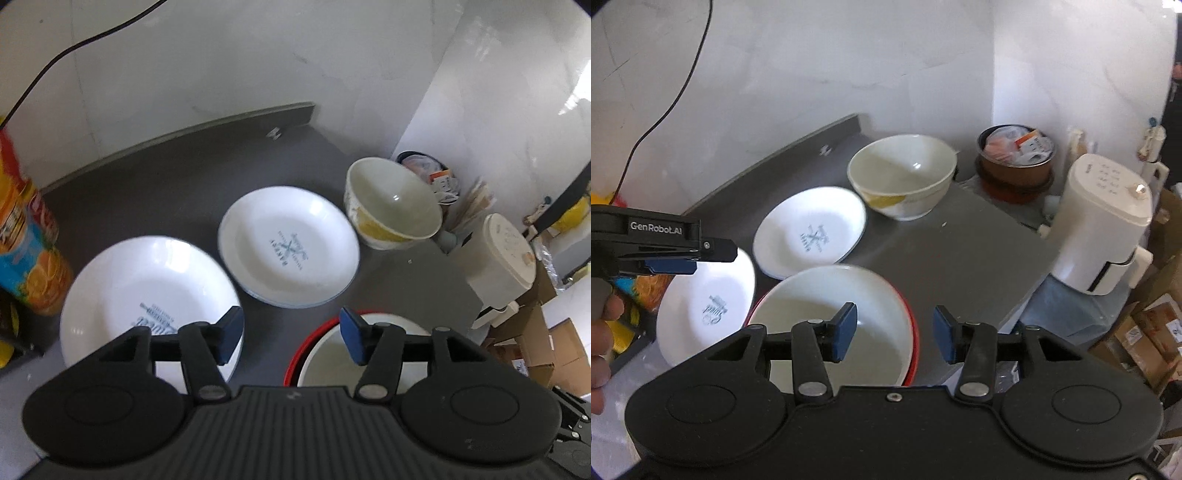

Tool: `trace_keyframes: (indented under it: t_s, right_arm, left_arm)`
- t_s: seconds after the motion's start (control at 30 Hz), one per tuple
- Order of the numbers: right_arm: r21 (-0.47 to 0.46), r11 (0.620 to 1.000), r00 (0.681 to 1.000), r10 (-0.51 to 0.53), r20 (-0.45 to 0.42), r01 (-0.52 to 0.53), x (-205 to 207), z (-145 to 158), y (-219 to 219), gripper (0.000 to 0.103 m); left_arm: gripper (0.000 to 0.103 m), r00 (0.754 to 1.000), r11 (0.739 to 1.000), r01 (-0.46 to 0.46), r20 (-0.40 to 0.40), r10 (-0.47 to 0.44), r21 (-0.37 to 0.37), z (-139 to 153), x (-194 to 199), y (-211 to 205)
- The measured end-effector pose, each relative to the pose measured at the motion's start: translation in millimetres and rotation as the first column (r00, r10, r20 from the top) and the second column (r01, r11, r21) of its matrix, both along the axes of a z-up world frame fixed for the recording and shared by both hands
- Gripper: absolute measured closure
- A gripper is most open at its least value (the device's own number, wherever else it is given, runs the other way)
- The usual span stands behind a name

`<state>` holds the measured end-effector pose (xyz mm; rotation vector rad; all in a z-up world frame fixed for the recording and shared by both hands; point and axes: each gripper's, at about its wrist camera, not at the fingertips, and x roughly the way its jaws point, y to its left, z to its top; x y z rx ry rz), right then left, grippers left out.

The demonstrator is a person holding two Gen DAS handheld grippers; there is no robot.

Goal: Organize plates and bowls
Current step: 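Lower the cream bowl into the red bowl and open the right gripper, then move the right gripper to the smaller cream bowl's rim and grasp it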

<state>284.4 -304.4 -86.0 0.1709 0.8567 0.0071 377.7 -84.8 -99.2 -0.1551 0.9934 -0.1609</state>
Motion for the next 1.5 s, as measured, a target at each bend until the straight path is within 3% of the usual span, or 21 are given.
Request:
trace_keyframes:
  t_s: [0.47,1.2,1.5]
  right_arm:
    - [0.075,0.994,0.996,-0.084,0.035,0.081,24,6,-36,0.057]
    - [0.146,0.983,0.994,0.112,0.013,-0.112,158,-21,-101,0.057]
    - [0.193,0.974,0.991,0.127,-0.03,-0.119,200,-44,-114,0.057]
  left_arm:
    - [0.042,1.0,1.0,0.024,0.012,-0.024,0.0,1,22,-17]
    - [0.043,0.988,0.989,-0.146,-0.04,0.146,0.002,-25,108,-88]
    - [0.052,0.98,0.983,-0.183,-0.075,0.183,-0.001,-44,140,-104]
